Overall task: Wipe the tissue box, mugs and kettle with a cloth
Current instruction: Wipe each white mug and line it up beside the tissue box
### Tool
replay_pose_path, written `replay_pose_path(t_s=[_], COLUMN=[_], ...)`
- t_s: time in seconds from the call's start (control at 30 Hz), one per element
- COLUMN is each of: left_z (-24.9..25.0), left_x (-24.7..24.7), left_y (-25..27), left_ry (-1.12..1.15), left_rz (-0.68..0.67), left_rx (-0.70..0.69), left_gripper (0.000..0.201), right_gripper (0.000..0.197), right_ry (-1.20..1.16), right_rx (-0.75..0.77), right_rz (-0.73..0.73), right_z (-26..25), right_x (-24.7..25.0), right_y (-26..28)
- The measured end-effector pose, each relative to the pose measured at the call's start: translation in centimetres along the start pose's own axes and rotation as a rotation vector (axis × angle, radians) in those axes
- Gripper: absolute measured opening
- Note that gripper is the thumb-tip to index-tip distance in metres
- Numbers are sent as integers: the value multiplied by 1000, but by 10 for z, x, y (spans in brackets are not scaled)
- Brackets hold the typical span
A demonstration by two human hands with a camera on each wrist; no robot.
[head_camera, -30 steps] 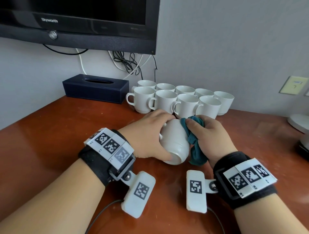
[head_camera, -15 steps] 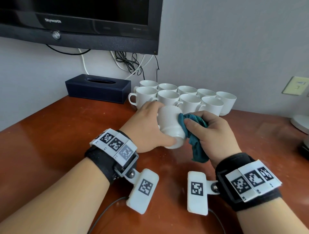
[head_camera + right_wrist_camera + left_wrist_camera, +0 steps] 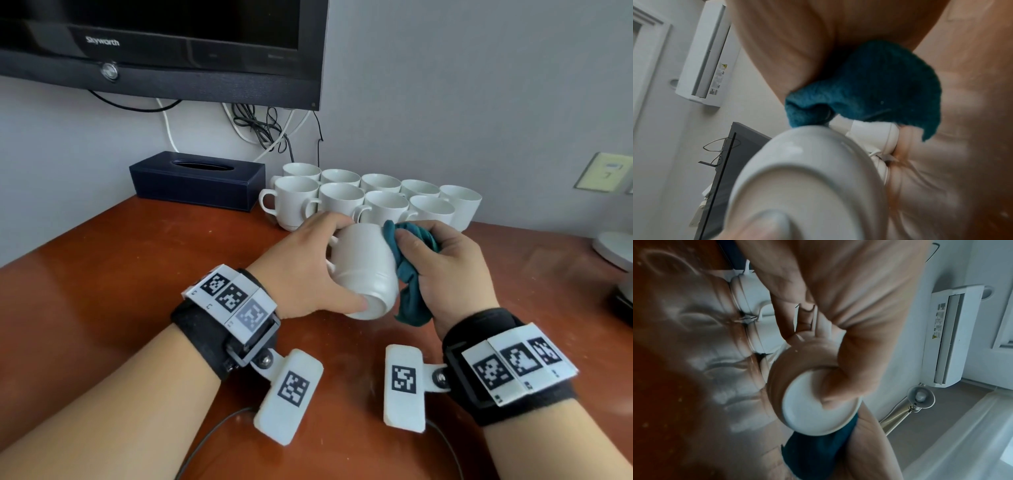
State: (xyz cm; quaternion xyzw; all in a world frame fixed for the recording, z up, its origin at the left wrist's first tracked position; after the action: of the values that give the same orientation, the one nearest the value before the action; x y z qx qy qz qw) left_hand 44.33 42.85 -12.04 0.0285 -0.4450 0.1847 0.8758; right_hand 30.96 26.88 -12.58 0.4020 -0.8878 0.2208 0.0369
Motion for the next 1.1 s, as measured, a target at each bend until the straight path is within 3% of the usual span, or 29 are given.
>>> replay_pose_path(t_s=[0.2,0.3,0.6,0.93,1.1], left_z=[-7,-11,-4,-13,-8], left_x=[7,7,1,7,4], left_y=[-2,-3,0,-3,0], left_ry=[116,125,90,124,98], left_rz=[157,200,30,187,53], left_rx=[61,102,-4,87,34], left_gripper=[91,91,95,91,94], right_gripper=[17,9,10,16,12], right_ry=[-33,-39,-66,-35,-59], right_rx=[-18,26,26,-60,-38], right_rz=[-84,-148,-33,-169,-93], right_z=[1,-1,2,6,6], right_x=[-8,-13,-6,-10,-7], right_y=[3,6,0,2,0])
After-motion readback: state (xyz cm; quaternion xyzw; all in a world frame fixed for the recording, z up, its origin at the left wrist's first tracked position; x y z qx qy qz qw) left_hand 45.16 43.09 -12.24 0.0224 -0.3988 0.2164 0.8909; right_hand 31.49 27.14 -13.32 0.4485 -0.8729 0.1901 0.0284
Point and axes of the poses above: each hand's wrist, its own y-axis away from the middle knuckle, its own x-axis out of the back of the hand, z = x × y, the point moved 1 cm from there along -y, towards the middle knuckle, and after that the axes turned 12 degrees about -z, right-handed, at the moved point
